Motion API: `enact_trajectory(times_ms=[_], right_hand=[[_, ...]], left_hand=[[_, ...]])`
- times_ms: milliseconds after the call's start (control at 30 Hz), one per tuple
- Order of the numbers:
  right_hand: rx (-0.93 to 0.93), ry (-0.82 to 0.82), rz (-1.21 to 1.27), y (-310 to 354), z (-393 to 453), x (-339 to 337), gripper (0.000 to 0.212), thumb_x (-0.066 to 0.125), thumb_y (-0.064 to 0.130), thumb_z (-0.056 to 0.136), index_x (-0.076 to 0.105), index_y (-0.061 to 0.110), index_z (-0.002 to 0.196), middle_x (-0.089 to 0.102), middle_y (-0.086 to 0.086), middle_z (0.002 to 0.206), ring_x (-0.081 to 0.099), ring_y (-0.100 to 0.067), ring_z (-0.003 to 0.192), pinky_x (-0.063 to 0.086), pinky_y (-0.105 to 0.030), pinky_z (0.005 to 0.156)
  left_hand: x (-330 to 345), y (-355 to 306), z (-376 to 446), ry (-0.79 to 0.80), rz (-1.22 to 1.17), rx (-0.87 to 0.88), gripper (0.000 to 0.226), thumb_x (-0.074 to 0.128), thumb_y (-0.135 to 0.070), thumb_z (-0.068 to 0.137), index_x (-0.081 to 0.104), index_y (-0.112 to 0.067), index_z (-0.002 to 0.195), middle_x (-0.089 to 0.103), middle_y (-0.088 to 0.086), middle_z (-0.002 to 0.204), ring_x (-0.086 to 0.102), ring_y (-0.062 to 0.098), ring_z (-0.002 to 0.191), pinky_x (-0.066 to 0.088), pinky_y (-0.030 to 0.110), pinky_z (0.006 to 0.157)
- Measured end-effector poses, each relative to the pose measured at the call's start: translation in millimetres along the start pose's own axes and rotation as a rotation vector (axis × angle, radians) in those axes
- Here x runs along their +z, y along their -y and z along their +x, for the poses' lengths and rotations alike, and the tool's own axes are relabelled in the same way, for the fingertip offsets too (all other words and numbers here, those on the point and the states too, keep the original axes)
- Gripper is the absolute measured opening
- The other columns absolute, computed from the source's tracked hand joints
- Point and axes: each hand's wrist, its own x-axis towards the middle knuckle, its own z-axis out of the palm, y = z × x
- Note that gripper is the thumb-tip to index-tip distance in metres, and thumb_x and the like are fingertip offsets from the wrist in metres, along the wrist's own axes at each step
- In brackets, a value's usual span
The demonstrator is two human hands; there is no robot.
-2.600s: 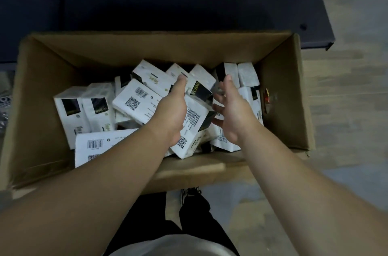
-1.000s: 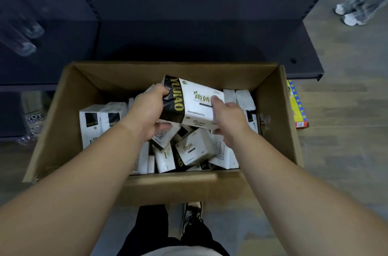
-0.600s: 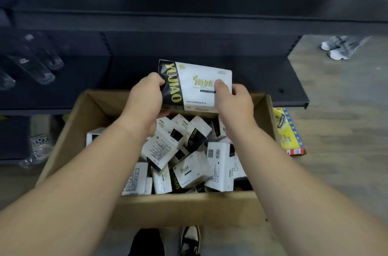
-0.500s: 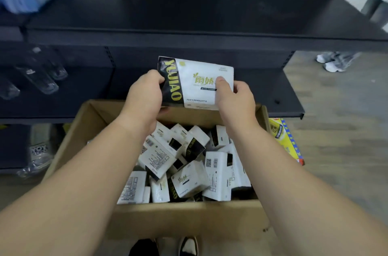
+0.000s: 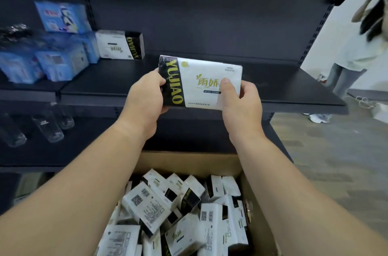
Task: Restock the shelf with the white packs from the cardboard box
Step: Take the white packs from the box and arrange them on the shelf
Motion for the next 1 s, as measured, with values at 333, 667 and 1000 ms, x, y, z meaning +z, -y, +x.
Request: enact_trajectory(times_ms=[333, 667, 1000], right_hand=[[-0.068, -0.044, 0.023, 24.9, 12.9, 42.9, 0.019, 0.060, 0.043, 0.095, 0.054, 0.028, 0.105, 0.065, 0.013, 0.101, 0.064, -0.005, 0.093, 0.056, -0.031, 0.082], [-0.010, -0.066, 0.004, 18.6, 30.2, 90.3, 0.021, 0.060, 0.042, 0.094, 0.052, 0.029, 0.108, 0.066, 0.013, 0.103, 0.065, -0.006, 0.096, 0.057, -0.037, 0.087], [0.060, 0.016, 0.023, -3.0, 87.9, 117.0, 0.025, 0.061, 0.034, 0.093, 0.054, 0.024, 0.116, 0.065, 0.015, 0.096, 0.064, -0.001, 0.087, 0.049, -0.020, 0.071]], left_hand=[[-30.9, -30.8, 37.5, 0.036, 0.028, 0.029, 0.030, 0.040, -0.021, 0.092, 0.067, -0.035, 0.091, 0.070, -0.004, 0.098, 0.065, 0.015, 0.095, 0.051, 0.043, 0.095], [-57.9, -33.4, 85.4, 0.031, 0.111, -0.067, 0.015, 0.047, -0.025, 0.088, 0.060, -0.031, 0.084, 0.065, 0.003, 0.110, 0.061, 0.028, 0.110, 0.049, 0.049, 0.098], [-43.7, -14.6, 151.2, -0.011, 0.229, -0.033, 0.019, 0.042, -0.016, 0.096, 0.058, -0.019, 0.086, 0.059, 0.000, 0.086, 0.057, 0.017, 0.085, 0.049, 0.029, 0.075]])
